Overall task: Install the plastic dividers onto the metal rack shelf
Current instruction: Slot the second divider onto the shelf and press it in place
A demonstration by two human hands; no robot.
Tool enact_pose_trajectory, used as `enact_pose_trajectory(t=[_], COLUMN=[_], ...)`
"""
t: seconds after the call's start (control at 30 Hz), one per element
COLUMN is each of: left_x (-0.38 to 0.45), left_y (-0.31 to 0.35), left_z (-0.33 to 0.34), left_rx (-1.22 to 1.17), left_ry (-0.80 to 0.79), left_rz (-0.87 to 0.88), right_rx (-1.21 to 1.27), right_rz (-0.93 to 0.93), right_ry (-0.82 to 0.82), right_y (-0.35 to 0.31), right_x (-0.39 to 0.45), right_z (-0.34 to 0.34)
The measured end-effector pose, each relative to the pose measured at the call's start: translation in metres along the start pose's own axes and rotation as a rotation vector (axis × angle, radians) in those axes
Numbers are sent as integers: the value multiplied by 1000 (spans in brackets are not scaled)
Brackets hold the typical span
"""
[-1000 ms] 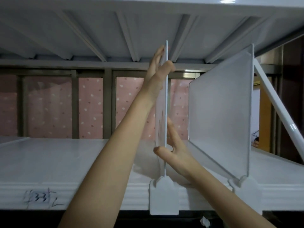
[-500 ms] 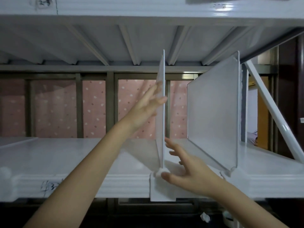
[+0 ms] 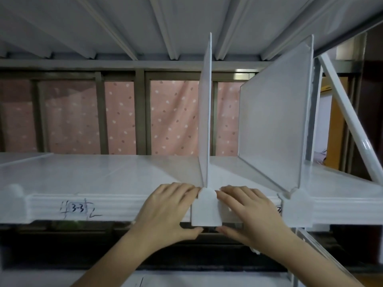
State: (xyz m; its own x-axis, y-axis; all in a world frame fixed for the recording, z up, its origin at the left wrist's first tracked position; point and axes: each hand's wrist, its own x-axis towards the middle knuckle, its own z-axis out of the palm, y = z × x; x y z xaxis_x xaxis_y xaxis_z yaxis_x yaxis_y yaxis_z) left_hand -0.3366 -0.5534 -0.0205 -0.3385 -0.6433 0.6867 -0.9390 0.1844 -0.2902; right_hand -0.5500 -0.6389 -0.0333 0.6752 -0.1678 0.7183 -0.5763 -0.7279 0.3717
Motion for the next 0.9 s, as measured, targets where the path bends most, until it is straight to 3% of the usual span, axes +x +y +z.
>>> enact_pose_trajectory(t=[0.3,0.77,0.9], left_x=[-1,-25,-27], left_y=[-6,-5,-9], left_z=[16,23,23], left_rx=[106,301,305], left_ry=[221,155,209], left_rz=[102,-197,-138], right_rx=[-63,-129,-154], right_rz=[-19,-50,-76], right_ry=[45,119,144], right_y=[4,-1,-3], right_x=[-3,6,9], right_z=[6,8,9])
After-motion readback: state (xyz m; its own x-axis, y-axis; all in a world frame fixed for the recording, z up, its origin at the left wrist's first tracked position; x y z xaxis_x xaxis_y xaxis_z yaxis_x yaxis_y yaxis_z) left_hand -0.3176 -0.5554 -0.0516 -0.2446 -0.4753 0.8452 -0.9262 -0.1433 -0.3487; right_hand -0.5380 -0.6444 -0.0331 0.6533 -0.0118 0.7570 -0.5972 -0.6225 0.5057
